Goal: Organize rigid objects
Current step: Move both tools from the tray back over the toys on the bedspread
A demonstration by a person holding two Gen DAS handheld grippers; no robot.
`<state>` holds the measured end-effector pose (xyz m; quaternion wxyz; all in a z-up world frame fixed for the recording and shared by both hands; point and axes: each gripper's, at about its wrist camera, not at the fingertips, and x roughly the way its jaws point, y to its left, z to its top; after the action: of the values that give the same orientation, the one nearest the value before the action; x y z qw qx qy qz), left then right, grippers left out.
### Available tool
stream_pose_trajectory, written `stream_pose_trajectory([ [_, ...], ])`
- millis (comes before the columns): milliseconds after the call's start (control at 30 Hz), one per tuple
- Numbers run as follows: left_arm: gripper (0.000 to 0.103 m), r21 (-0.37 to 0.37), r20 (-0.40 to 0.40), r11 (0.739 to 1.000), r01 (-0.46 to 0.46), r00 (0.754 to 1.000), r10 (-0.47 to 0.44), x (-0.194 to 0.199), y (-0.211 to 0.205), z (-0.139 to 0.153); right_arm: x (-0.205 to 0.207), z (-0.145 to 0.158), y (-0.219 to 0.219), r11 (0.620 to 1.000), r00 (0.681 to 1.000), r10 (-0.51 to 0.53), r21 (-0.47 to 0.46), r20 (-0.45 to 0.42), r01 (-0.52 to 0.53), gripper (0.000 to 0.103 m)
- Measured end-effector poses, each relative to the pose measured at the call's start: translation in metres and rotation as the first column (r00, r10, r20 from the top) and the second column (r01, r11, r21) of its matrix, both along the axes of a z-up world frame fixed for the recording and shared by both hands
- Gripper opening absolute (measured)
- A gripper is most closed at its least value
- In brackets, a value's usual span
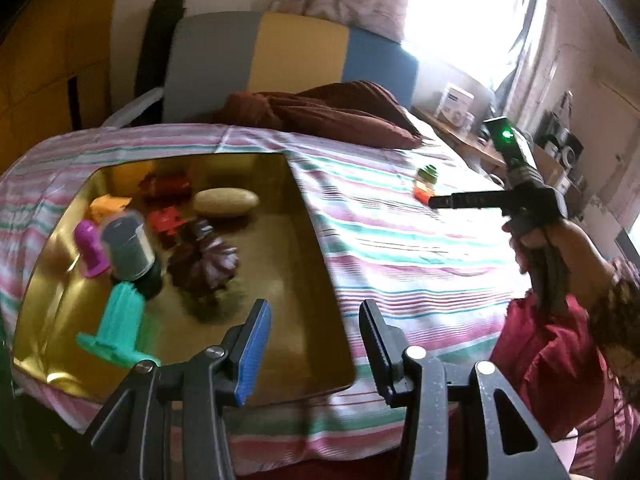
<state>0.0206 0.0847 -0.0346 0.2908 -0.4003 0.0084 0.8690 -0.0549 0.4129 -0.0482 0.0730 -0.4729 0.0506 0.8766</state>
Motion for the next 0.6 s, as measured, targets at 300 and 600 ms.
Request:
stream_pose_trajectory([
  [300,0.046,-0.017,0.063,0.990,0.138,0.989,-0.137,-0.012,0.070,0.010,0.009,-0.019,0.131,0.957,0.958,-0.282,-0.083,-0.042,0.278,0.057],
  [600,0.064,-0.058,0.117,0.973,0.223,0.970,-0.215,-0.050,0.179,0.003,0.040,-0.021,0.181,0.822,0.862,-0.506,-0.308,-0.007,0.480,0.073],
])
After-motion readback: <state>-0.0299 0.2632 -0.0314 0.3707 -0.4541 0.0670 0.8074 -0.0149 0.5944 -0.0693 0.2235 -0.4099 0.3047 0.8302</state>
